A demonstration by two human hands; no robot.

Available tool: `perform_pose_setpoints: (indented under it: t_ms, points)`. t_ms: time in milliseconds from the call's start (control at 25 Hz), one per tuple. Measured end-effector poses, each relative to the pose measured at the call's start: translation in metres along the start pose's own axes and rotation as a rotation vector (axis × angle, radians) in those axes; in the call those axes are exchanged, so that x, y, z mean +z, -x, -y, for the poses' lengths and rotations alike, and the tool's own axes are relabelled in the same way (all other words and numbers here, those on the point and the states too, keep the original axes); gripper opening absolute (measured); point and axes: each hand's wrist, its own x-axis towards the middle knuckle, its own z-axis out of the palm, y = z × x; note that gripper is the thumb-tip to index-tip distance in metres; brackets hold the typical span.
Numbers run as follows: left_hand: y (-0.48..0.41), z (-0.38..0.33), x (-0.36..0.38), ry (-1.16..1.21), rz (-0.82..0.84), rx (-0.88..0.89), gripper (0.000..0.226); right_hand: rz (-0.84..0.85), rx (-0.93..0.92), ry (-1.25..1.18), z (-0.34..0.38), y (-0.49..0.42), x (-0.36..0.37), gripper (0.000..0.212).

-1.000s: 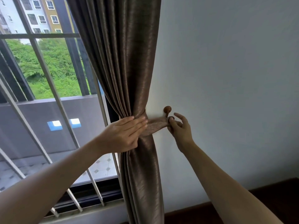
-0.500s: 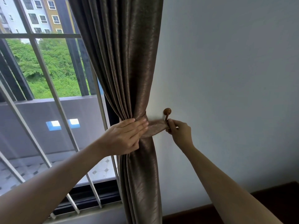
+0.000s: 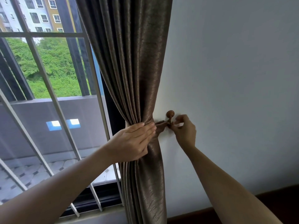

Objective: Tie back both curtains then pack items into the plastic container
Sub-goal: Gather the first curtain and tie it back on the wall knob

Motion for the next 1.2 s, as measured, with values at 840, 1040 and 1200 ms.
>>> perform_pose_setpoints:
  t_ms: [840, 1040, 1200]
  points:
    - [0.033, -0.07, -0.038, 0.955, 0.144, -1.147, 0.012, 0.363, -0.228, 0.031, 0.04, 0.125, -0.032, 0.02]
    - [0.033, -0.078, -0.038, 0.92, 0.127, -1.069, 0.013, 0.308, -0.339, 0.192, 0.044, 0.132, -0.029, 0.021]
    - [0.031, -0.077, -0.045, 0.848, 0.011, -1.099, 0.01, 0.408, -0.31, 0.158, 0.045, 0.131, -0.044, 0.014]
